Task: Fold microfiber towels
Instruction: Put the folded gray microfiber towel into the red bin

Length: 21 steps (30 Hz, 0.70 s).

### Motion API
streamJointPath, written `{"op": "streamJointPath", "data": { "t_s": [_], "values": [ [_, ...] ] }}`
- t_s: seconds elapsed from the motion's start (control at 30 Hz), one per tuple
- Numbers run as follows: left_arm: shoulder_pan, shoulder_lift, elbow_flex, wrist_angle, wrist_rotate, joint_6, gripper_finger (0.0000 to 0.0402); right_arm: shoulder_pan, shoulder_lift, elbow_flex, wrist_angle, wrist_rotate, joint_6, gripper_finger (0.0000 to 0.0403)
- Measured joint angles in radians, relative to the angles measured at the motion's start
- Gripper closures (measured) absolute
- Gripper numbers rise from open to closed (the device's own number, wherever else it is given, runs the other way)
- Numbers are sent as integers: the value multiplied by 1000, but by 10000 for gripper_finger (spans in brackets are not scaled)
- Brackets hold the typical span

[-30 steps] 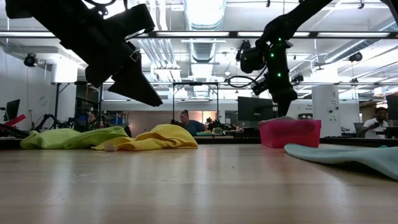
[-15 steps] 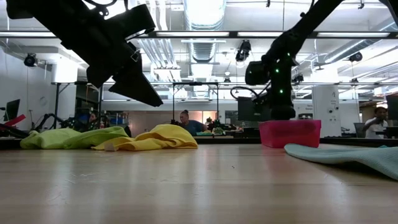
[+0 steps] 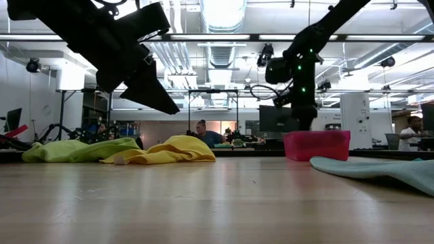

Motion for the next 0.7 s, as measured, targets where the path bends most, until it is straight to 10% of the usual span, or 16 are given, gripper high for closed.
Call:
{"op": "streamJointPath", "data": {
  "t_s": [0.17, 0.7],
  "values": [
    [0, 0, 0, 1, 0, -1, 281, 1, -10, -3, 31, -188, 27, 394],
    [0, 0, 0, 1, 0, -1, 281, 1, -25, -160, 322, -159, 78, 394]
  ]
}}
